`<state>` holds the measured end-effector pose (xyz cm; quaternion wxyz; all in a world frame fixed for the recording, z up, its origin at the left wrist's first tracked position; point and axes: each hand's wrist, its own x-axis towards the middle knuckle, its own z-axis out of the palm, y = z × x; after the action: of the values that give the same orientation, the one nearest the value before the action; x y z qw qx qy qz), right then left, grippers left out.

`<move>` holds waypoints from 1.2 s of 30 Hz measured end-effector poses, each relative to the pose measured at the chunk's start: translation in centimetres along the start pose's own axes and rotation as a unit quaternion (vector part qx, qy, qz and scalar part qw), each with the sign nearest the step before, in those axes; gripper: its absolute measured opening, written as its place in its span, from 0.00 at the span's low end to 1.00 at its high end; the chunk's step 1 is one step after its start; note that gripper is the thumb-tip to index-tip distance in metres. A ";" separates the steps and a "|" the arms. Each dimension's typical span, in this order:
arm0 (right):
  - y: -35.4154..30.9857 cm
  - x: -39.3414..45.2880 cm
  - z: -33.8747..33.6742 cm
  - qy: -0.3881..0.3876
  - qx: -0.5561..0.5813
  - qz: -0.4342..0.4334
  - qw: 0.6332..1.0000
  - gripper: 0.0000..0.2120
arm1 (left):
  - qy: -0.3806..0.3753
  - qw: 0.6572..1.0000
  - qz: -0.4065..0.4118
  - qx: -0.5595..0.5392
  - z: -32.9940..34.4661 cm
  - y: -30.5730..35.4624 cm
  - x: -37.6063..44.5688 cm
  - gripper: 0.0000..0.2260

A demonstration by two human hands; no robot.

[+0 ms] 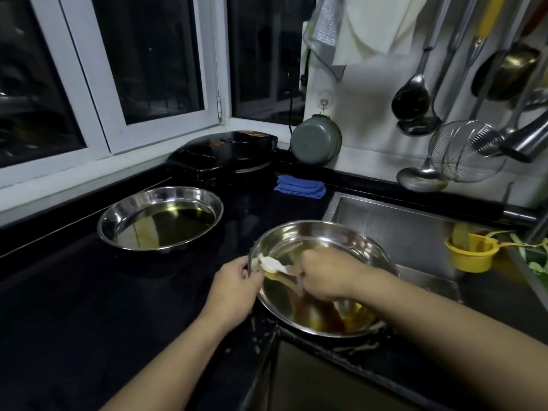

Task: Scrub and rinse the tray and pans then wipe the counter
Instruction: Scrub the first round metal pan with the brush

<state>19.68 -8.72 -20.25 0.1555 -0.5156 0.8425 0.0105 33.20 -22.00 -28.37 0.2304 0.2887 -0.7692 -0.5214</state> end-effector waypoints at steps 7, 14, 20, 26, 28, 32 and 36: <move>1.5 0.2 -2.0 0.051 -0.103 0.061 0.991 0.18 | -0.001 1.000 0.007 0.002 0.3 -0.1 -0.3 0.09; 1.8 0.4 -1.6 0.051 -0.202 0.007 0.978 0.18 | 0.009 1.000 0.005 0.019 0.3 -0.1 -0.3 0.08; 5.9 1.0 -0.8 0.149 -0.233 0.122 0.953 0.08 | 0.002 1.000 0.005 0.008 0.2 0.3 -0.5 0.10; 6.4 2.8 -0.5 0.208 -0.189 0.087 0.956 0.09 | -0.001 1.000 0.007 0.019 0.3 0.6 -0.6 0.13; 4.9 3.6 0.4 0.190 -0.170 0.000 0.967 0.08 | -0.002 1.000 0.007 0.020 0.2 0.6 -0.6 0.12; 5.7 4.2 0.1 0.196 -0.223 -0.063 0.953 0.14 | -0.007 1.000 0.006 0.007 0.0 0.9 -0.7 0.13; 8.1 4.0 -1.4 0.204 -0.309 0.007 0.929 0.10 | -0.011 1.000 0.007 0.008 0.0 1.0 -0.7 0.15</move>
<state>10.59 -8.66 -21.19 -0.1870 -0.5233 0.8147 0.1656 33.53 -21.23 -27.45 0.2231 0.2797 -0.7778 -0.5168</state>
